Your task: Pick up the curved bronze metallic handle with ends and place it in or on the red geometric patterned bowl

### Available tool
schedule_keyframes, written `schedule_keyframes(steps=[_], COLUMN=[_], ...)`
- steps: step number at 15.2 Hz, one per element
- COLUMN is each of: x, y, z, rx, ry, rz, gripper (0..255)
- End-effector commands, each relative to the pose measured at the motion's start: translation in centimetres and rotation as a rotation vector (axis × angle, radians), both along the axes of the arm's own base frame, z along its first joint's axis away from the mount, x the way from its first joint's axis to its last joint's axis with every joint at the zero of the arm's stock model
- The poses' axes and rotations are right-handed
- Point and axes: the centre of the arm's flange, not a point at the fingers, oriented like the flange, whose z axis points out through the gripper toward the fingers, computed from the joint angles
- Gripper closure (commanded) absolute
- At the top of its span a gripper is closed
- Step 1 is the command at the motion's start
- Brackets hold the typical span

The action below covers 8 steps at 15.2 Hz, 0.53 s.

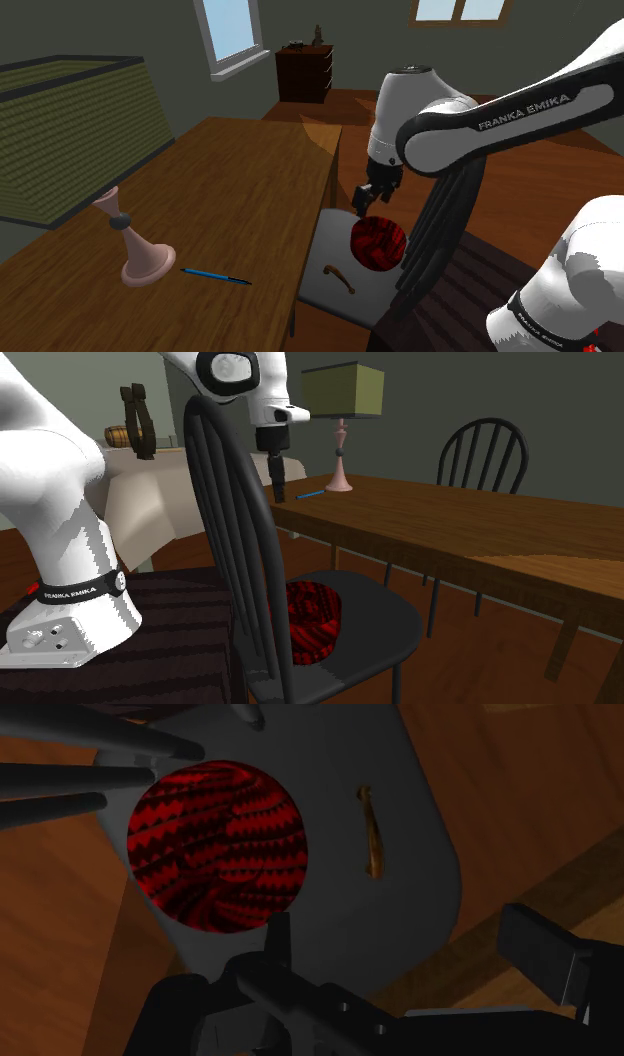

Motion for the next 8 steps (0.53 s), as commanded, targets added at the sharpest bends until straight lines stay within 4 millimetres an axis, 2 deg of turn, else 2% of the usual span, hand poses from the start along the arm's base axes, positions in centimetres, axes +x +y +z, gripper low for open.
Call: schedule_keyframes(steps=[1, 8], x=[0.3, 2.1], y=[0.9, 3.9], z=[-2.7, -11.4], rx=[-0.009, -0.044], ry=[0.001, 0.011], rz=[0.01, 0.042], gripper=[0, 0])
